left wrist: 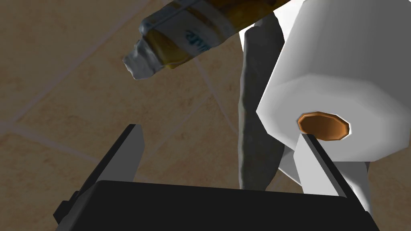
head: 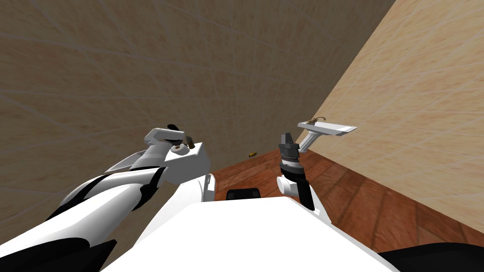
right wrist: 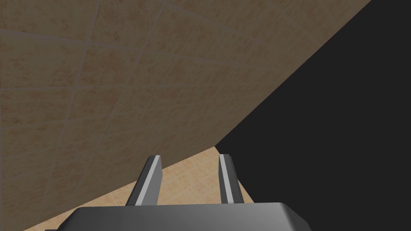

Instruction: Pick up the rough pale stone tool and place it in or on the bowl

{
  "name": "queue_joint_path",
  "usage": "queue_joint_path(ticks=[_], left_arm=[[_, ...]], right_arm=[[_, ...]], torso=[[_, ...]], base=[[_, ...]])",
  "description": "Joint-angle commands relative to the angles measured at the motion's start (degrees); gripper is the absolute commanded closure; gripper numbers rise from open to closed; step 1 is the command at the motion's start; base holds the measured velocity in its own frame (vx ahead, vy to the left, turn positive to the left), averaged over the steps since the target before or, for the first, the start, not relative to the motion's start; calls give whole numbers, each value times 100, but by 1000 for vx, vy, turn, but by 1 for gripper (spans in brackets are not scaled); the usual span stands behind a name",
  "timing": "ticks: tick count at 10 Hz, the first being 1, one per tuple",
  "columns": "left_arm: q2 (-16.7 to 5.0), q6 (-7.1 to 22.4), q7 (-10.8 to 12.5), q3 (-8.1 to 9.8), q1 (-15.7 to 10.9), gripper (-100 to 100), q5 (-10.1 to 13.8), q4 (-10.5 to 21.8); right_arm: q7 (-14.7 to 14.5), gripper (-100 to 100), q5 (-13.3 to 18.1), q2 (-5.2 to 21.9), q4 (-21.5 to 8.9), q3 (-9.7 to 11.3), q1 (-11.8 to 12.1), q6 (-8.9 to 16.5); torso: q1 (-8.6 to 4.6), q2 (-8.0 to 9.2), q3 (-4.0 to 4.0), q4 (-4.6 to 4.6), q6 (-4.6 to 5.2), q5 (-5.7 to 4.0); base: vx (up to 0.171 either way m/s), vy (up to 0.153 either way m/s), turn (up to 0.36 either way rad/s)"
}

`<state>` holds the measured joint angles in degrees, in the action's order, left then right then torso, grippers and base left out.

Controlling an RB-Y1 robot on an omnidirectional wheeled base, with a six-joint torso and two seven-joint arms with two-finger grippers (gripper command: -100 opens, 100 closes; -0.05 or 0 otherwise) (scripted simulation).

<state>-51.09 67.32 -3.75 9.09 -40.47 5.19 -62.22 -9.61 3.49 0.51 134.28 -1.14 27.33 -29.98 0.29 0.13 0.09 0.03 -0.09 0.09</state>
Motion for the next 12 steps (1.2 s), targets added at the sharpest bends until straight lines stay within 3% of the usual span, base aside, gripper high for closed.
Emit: queue_joint_path(ticks=[1,3,8,9,10,11,12], left_arm=[[-111,147,-12,31,-191,-100,-1,269],[-271,346,-35,74,-465,-100,-6,597],[-406,581,-78,115,-740,-100,-8,1171],[-401,519,-73,103,-743,-100,-15,1130],[-404,530,-78,104,-749,0,-14,1148],[-355,357,47,83,-704,-100,-115,1298],[-386,473,-26,107,-693,-100,-56,1181]], right_arm=[[0,0,0,0,0,0,0,0],[0,0,0,0,0,0,0,0],[0,0,0,0,0,-1,1,0],[0,0,0,0,0,0,1,0],[0,0,0,0,0,0,0,0],[0,0,0,0,0,0,0,0],[0,0,0,0,0,0,0,0]], torso=[[0,0,0,0,0,0],[7,-3,-2,-1,-1,1],[18,-15,-9,-4,-1,5],[15,-17,-11,-5,-1,5],[0,-15,-10,-5,1,2],[-10,-13,-9,-4,1,-1],[5,-14,-9,-5,4,2]], base=[[-10,43,-12],[-15,74,-7],[6,74,5],[7,31,-1],[1,7,0],[4,63,-108],[1,43,-38]])
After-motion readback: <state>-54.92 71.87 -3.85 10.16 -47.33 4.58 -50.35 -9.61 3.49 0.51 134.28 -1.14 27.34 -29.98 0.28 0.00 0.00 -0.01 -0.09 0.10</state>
